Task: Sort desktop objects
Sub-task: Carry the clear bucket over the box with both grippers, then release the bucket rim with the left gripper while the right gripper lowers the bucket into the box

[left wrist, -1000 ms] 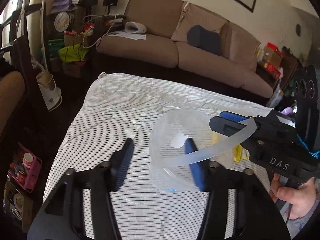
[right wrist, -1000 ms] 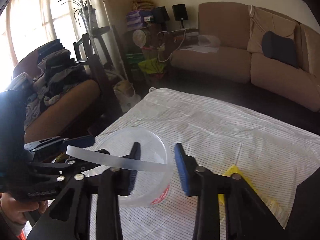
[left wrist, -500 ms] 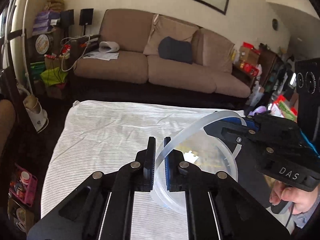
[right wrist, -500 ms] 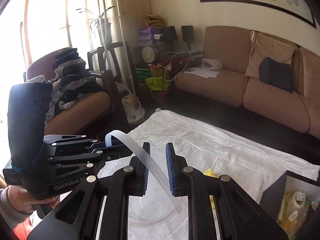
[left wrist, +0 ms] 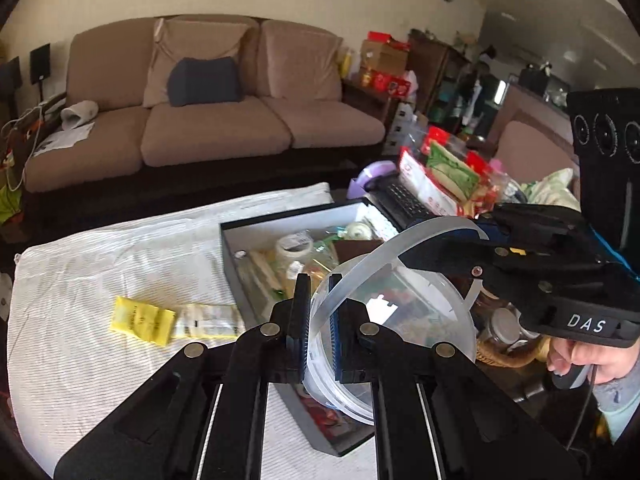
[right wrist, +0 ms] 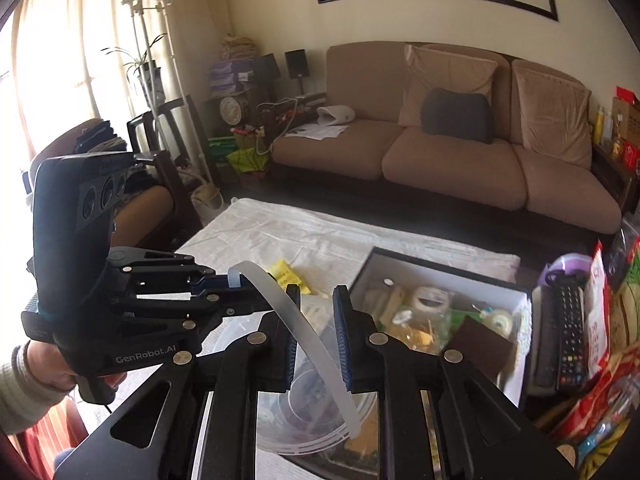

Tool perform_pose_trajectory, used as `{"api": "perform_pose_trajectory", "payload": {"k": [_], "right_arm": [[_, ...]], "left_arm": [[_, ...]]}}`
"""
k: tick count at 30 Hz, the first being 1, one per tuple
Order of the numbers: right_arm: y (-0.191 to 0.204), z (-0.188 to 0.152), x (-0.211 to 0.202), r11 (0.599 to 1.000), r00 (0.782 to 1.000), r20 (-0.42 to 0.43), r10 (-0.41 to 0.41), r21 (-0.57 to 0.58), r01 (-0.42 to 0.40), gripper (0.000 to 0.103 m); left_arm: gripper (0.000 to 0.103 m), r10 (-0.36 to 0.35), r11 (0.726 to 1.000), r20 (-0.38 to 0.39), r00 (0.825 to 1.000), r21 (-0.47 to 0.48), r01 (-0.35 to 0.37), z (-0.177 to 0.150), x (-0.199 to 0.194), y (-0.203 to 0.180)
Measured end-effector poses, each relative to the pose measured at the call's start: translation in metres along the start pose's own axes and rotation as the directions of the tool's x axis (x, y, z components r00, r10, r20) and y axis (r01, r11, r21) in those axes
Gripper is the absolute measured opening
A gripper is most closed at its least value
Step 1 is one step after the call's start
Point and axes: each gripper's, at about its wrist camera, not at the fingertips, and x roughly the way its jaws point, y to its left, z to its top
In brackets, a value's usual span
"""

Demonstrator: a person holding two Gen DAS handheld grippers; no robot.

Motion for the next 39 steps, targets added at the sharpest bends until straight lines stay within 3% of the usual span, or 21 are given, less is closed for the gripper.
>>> {"api": "perform_pose_trajectory", "payload": {"k": [4,8,12,14,20,21,23,27,30,33,34,37,38,39], "right_arm": [[-0.027,-0.023,-0.005,0.999,0.999,-0.043,0.009,0.039,-0.008,0.019],[-0.046,-0.041,0.003,0.998,0.997,-0.071,0.027,0.053,-0.024,0.019],[-0.067,-0.053,0.035,0.999,0.994,-0.113,-0.014,0.048,0.019,0.019],[-0.082,-0.06,0.053,0.997,0.991,-0.127,-0.05,0.052,0.057,0.019],[-0.14,-0.072,0.091,0.975,0.99,-0.126,-0.067,0.2,0.092,0.019],[-0.148,-0.073,0.094,0.972,0.99,-0.124,-0.072,0.216,0.098,0.02],[-0.157,-0.073,0.101,0.967,0.985,-0.144,-0.097,0.22,0.128,0.025],[-0.176,-0.078,0.116,0.952,0.97,-0.214,-0.113,0.255,0.167,0.043],[-0.178,-0.081,0.121,0.954,0.95,-0.263,-0.166,0.202,0.223,0.043],[-0.18,-0.081,0.104,0.951,0.952,-0.226,-0.208,0.182,0.251,0.044],[-0.181,-0.081,0.093,0.948,0.958,-0.196,-0.211,0.197,0.249,0.05],[-0.172,-0.089,0.052,0.954,0.973,-0.103,-0.205,0.199,0.222,0.081],[-0.167,-0.094,0.04,0.956,0.974,-0.087,-0.209,0.191,0.222,0.082],[-0.161,-0.101,0.028,0.957,0.974,-0.075,-0.212,0.187,0.222,0.082]], "left_arm": [[0.008,-0.004,1.0,-0.074,0.997,0.019,0.006,-0.01,0.024,-0.033],[0.008,0.021,1.0,-0.149,0.989,0.021,-0.018,-0.014,0.052,-0.042],[0.011,0.079,0.997,-0.219,0.973,-0.001,-0.081,-0.012,0.095,-0.031],[0.013,0.118,0.993,-0.219,0.969,-0.005,-0.122,-0.008,0.111,-0.022],[0.017,0.142,0.987,-0.267,0.953,-0.038,-0.157,0.005,0.16,0.005],[0.017,0.176,0.982,-0.279,0.944,-0.022,-0.189,0.006,0.168,0.006],[0.017,0.205,0.977,-0.314,0.927,0.003,-0.215,0.005,0.188,0.008],[0.024,0.158,0.982,-0.322,0.934,-0.051,-0.184,0.005,0.203,0.011],[0.035,0.165,0.983,-0.328,0.93,-0.025,-0.183,0.002,0.213,0.001],[0.035,0.332,0.941,-0.331,0.884,0.177,-0.287,-0.004,0.238,-0.023],[0.035,0.351,0.932,-0.318,0.88,0.205,-0.298,-0.005,0.24,-0.027],[0.035,0.324,0.944,-0.273,0.906,0.157,-0.29,0.006,0.221,-0.025],[0.036,0.299,0.953,-0.251,0.921,0.133,-0.274,0.01,0.209,-0.023],[0.045,0.275,0.96,-0.226,0.935,0.11,-0.256,0.012,0.196,-0.02]]}}
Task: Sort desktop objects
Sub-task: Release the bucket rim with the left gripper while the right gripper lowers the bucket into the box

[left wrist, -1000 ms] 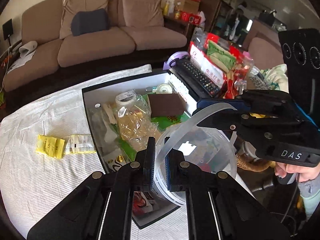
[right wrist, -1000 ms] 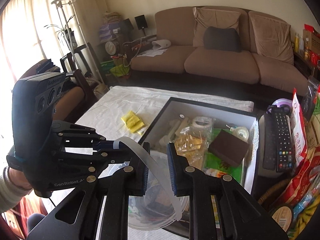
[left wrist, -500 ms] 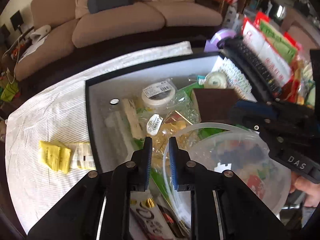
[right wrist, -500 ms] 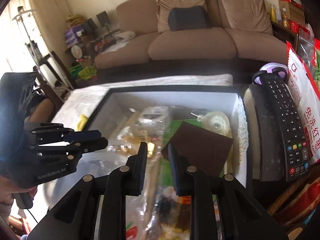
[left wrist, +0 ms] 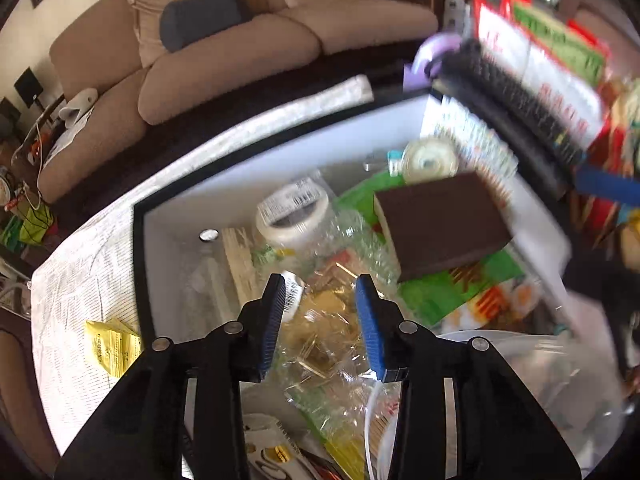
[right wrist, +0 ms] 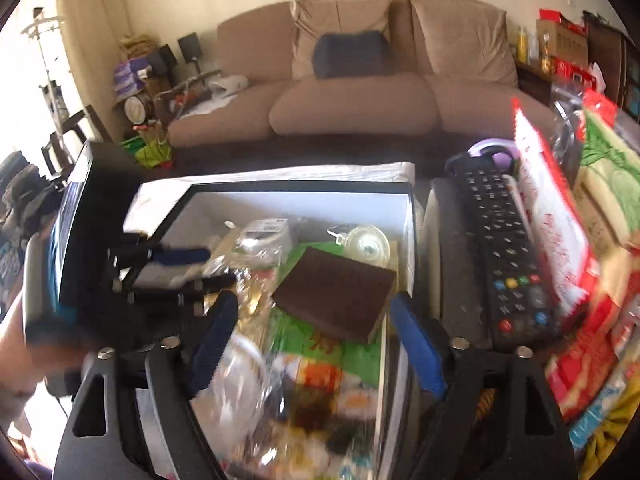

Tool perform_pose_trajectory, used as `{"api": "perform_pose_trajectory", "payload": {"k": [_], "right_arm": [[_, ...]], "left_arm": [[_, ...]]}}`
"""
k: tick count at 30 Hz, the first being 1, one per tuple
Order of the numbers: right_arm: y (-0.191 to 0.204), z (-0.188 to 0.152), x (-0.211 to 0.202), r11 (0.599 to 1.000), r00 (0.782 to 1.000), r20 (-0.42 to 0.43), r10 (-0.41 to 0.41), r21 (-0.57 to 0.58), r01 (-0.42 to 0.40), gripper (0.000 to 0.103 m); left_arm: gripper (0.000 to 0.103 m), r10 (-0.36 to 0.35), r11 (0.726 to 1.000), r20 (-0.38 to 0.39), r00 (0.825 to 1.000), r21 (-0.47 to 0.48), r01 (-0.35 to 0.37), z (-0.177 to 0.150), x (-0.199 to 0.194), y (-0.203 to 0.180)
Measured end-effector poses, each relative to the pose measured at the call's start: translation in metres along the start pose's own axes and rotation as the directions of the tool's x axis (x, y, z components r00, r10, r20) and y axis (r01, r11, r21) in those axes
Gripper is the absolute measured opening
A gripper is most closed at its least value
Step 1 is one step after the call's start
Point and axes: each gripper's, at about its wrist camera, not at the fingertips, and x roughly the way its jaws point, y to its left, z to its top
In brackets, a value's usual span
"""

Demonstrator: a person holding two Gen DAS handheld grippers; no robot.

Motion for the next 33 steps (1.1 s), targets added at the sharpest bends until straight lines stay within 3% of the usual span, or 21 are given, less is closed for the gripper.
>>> {"api": "perform_pose_trajectory", "payload": {"k": [1,3,7,11,14,16,18,21,25,28,31,33], "right_arm": [[0.001,-0.008,-0.01,1.0,1.0,0.002,0.017,0.004,-0.017,0.082],[-0.002,-0.025,-0.022,0.997,0.998,-0.008,0.066,0.052,-0.065,0.083],[-0.015,-0.05,-0.034,0.96,0.983,0.005,0.183,0.213,-0.18,0.084],[-0.016,-0.062,-0.048,0.958,0.991,0.071,0.11,0.257,-0.125,0.084],[-0.013,-0.065,-0.058,0.956,0.99,0.105,0.091,0.27,-0.116,0.084],[-0.009,-0.065,-0.057,0.962,0.992,0.085,0.088,0.252,-0.107,0.084],[-0.006,-0.065,-0.048,0.969,0.993,0.035,0.111,0.217,-0.116,0.084],[0.005,-0.072,-0.026,0.974,0.981,-0.085,0.174,0.161,-0.159,0.085],[0.043,-0.076,-0.013,0.993,0.978,-0.179,0.107,-0.038,-0.115,0.097],[0.049,-0.077,-0.013,0.984,0.963,-0.229,0.14,-0.075,-0.16,0.088],[0.043,-0.076,-0.034,0.994,0.982,-0.187,0.022,-0.105,-0.042,0.09],[0.033,-0.075,-0.054,0.997,0.989,-0.146,0.037,-0.061,-0.046,0.09]], "left_arm": [[0.059,-0.021,1.0,0.03,0.999,-0.016,0.021,-0.003,-0.014,0.007],[0.069,-0.06,0.997,0.079,0.995,-0.048,0.064,-0.012,-0.04,0.02],[0.076,-0.176,0.974,0.141,0.974,-0.116,0.193,-0.054,-0.086,0.038],[0.076,-0.309,0.926,0.119,0.943,-0.19,0.328,-0.083,-0.089,0.038],[0.076,-0.327,0.922,0.047,0.944,-0.205,0.329,-0.088,-0.069,0.022],[0.076,-0.364,0.902,0.043,0.93,-0.231,0.364,-0.089,-0.062,0.016],[0.076,-0.394,0.885,0.047,0.918,-0.248,0.393,-0.088,-0.059,0.014],[0.076,-0.398,0.884,0.053,0.916,-0.246,0.398,-0.087,-0.059,0.013],[0.076,-0.415,0.866,0.063,0.907,-0.278,0.416,-0.093,-0.063,0.026],[0.076,-0.407,0.863,0.074,0.911,-0.295,0.409,-0.098,-0.069,0.037],[0.076,-0.394,0.87,0.085,0.915,-0.286,0.401,-0.106,-0.08,0.041],[0.077,-0.376,0.883,0.094,0.922,-0.267,0.387,-0.113,-0.087,0.039]]}}
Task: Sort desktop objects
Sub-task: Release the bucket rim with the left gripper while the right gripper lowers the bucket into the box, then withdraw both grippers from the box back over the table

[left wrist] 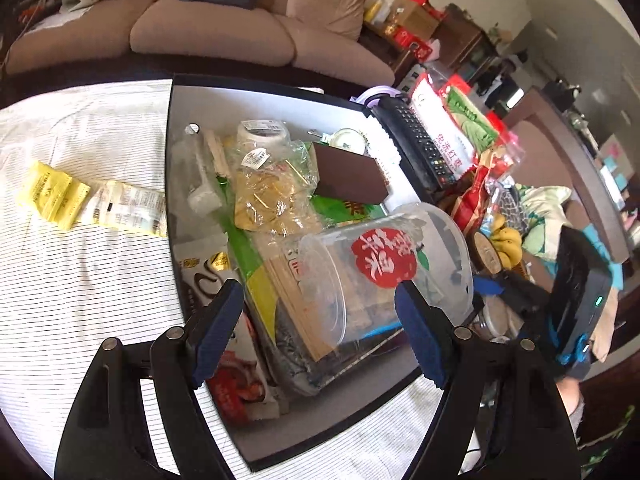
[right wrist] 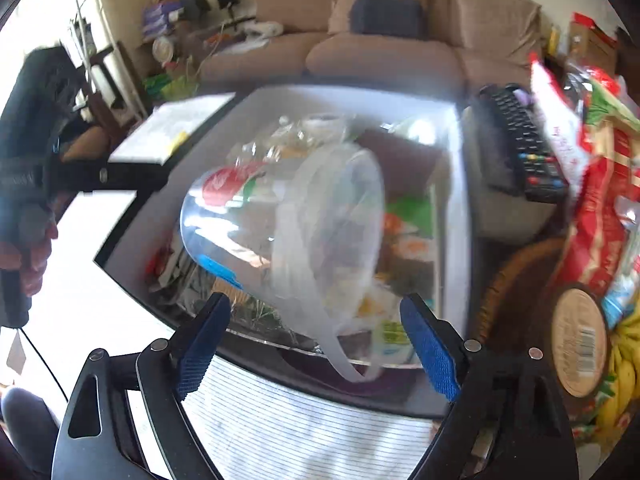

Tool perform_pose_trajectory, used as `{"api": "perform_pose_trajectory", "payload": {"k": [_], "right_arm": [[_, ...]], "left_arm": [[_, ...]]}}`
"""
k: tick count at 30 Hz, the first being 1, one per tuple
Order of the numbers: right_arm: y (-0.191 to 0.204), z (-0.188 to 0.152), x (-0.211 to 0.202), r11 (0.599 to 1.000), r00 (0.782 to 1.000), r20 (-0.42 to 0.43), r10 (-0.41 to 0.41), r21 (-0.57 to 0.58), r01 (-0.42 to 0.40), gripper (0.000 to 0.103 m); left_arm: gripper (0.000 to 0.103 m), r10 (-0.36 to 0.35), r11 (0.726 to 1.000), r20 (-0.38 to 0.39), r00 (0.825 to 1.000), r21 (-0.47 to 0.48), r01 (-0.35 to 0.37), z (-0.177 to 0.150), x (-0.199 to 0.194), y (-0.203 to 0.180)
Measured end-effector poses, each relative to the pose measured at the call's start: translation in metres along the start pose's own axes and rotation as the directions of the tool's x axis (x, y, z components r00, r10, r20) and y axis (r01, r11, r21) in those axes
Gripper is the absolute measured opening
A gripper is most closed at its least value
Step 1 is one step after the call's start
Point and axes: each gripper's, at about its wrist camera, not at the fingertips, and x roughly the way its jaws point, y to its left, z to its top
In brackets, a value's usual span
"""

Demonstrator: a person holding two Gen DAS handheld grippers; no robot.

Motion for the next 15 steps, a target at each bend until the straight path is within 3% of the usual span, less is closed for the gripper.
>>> {"api": "perform_pose_trajectory", "payload": {"k": [6,9,13,15], "right_arm": [[-0.008,0.003,-0.043,0.996,0.994,0.103,-0.021,0.087,0.012,0.091],[-0.002,0.006,-0.047,0.996,0.994,0.102,-0.03,0.091,0.021,0.093],[0.024,0.003,-0.039,0.996,0.993,0.087,-0.076,0.052,0.072,0.095],[0.033,-0.001,-0.032,0.995,0.993,0.084,-0.082,0.061,0.077,0.099]], "left_arm": [[0.103,0.005,1.0,0.015,1.0,0.013,-0.005,-0.022,-0.01,-0.007],[0.103,0.044,0.997,0.04,0.998,0.059,-0.046,-0.033,-0.019,-0.017],[0.103,0.162,0.976,0.079,0.984,0.134,-0.172,-0.045,-0.025,-0.036],[0.103,0.181,0.973,0.075,0.981,0.134,-0.189,-0.05,-0.026,-0.041]]}}
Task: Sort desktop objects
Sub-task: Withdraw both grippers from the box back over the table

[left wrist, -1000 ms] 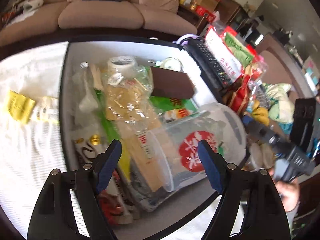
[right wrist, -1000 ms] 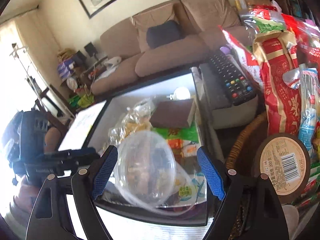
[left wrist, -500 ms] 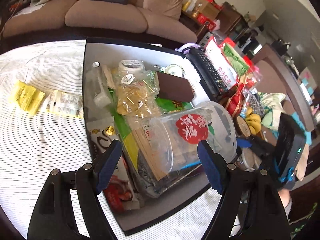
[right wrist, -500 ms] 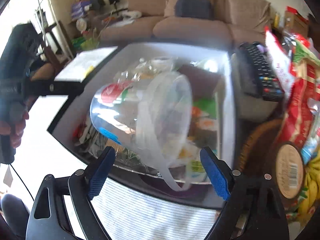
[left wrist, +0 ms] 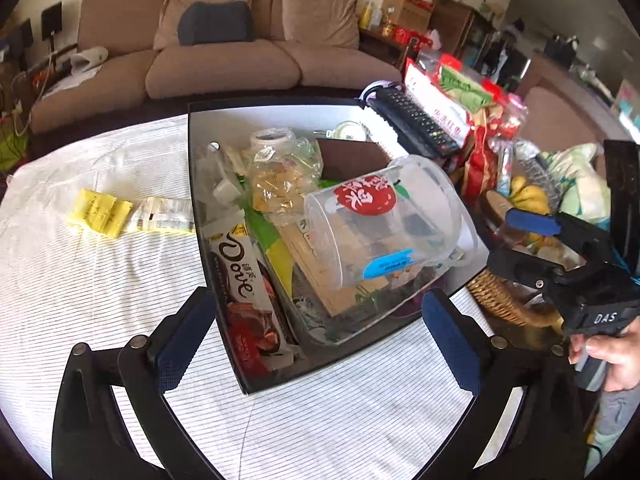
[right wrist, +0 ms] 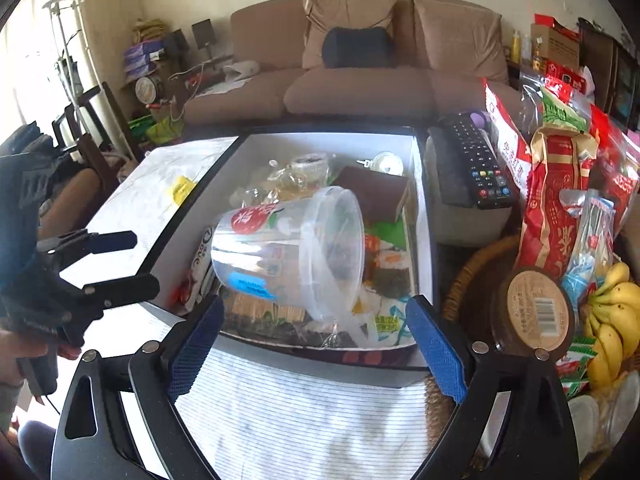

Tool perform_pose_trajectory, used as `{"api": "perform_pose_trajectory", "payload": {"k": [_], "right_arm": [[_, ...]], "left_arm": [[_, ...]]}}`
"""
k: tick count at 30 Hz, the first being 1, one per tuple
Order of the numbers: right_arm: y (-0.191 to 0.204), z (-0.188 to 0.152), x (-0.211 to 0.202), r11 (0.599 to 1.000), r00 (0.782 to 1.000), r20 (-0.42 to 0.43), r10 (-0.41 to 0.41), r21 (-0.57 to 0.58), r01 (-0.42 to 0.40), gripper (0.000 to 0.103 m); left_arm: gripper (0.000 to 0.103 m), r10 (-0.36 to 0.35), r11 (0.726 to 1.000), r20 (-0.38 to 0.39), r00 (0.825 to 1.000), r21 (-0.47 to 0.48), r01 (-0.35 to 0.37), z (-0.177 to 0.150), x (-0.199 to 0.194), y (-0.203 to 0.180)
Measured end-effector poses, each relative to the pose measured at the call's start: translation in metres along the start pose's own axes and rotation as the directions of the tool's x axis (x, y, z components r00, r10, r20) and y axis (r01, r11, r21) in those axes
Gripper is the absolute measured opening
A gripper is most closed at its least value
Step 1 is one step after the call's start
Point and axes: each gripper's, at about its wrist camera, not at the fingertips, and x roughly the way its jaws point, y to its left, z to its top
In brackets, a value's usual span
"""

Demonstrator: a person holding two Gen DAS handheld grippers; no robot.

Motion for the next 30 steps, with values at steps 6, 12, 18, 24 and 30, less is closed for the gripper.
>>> {"api": "perform_pose_trajectory", "payload": {"k": [6,12,18,24,30], "right_arm": [[0.017,-0.012,0.007,0.999,1.0,-0.001,-0.03,0.025,0.03,0.101],[0.036,-0.019,-0.006,0.999,0.999,0.01,-0.038,0.007,0.037,0.101],[0.058,-0.023,-0.013,1.0,1.0,0.01,-0.005,-0.002,0.005,0.101],[0.103,-0.021,-0.004,0.997,0.998,0.005,0.06,-0.053,-0.06,0.101],[0.16,0.0,0.019,0.984,0.992,-0.007,0.126,-0.125,-0.126,0.101]], "left_arm": [[0.103,0.043,0.999,-0.028,0.999,-0.023,-0.044,-0.018,-0.006,-0.008],[0.103,0.065,0.997,-0.029,0.997,-0.043,-0.066,-0.037,-0.025,-0.006],[0.103,0.08,0.993,0.002,0.997,-0.083,-0.08,-0.055,-0.054,0.013],[0.103,0.143,0.979,0.036,0.989,-0.154,-0.136,-0.074,-0.078,0.061],[0.103,0.232,0.941,0.064,0.97,-0.267,-0.208,-0.091,-0.1,0.123]]}}
